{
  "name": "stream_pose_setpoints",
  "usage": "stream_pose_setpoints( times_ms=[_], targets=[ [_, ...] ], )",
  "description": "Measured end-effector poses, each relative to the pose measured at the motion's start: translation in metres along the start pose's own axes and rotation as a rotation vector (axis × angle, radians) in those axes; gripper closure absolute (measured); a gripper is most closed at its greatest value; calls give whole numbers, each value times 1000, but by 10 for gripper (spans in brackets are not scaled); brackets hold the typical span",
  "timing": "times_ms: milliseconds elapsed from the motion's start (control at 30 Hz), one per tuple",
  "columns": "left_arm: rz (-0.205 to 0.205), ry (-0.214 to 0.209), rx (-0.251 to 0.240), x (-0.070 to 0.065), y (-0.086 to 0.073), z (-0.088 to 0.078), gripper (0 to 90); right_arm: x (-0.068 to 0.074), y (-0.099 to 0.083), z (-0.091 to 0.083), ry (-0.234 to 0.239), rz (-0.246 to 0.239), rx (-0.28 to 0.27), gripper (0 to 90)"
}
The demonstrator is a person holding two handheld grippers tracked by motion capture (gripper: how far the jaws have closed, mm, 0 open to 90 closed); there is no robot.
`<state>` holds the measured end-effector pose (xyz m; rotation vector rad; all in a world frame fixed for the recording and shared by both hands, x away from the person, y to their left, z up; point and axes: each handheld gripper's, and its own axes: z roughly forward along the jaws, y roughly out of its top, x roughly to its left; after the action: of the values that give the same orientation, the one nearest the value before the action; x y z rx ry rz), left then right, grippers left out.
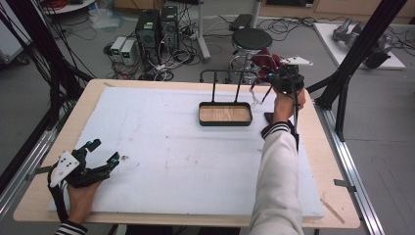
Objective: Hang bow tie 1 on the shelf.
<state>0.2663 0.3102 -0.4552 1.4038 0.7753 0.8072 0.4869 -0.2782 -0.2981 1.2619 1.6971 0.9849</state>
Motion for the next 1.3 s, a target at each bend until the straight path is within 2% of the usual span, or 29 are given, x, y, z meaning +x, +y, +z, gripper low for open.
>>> stream_pose_setpoints(
  times_ms=[133, 200, 267, 300, 333, 367, 433, 600, 733, 800, 900, 933, 967, 1000, 1033, 1100, 1300],
  targets=[
    [0, 0, -2, 0, 0, 0, 161, -5, -3, -1, -1, -7, 31, 692],
    [1, 0, -1, 0, 0, 0, 161, -9, -7, -1, 0, -11, 72, 691],
    [1, 0, -3, 0, 0, 0, 161, -10, -9, -1, 5, -14, 64, 690],
    [1, 1, -3, 0, 0, 0, 161, -11, -13, -2, 0, -17, 40, 690],
    [0, 0, -4, 0, 0, 0, 161, -15, -20, -2, 2, 11, 53, 688],
    [1, -1, -3, 0, 0, 0, 161, -17, -23, -1, 9, 8, 73, 686],
    [2, 0, -3, -1, 0, 0, 161, -17, -24, -1, 7, 5, 82, 684],
    [2, 1, -4, -1, 0, 0, 161, -17, -21, -4, 12, -6, 53, 684],
    [1, 0, -4, -1, 0, 0, 161, -19, -23, -3, 24, -6, 72, 673],
    [1, 0, -4, -1, 0, 0, 161, -18, -23, -4, 50, -4, 66, 595],
    [1, 0, -4, 0, 0, 0, 161, -19, -23, -2, 93, 43, 63, 250],
    [2, 0, -3, 0, 0, 0, 161, -19, -23, -2, 93, 43, 63, 250],
    [1, 1, -3, 0, 0, 0, 161, -19, -24, -3, 108, 42, 77, 153],
    [0, 1, -4, -1, 0, 0, 161, -19, -24, -3, 108, 42, 77, 153],
    [1, 1, -3, 0, 0, 0, 161, -19, -23, -5, 132, 41, 78, 110],
    [2, 1, -4, -1, 0, 0, 161, -20, -22, -9, 166, 44, 67, 109],
    [3, 1, -3, -1, 0, 0, 161, -25, -20, -19, 202, 58, 46, 108]
  ],
)
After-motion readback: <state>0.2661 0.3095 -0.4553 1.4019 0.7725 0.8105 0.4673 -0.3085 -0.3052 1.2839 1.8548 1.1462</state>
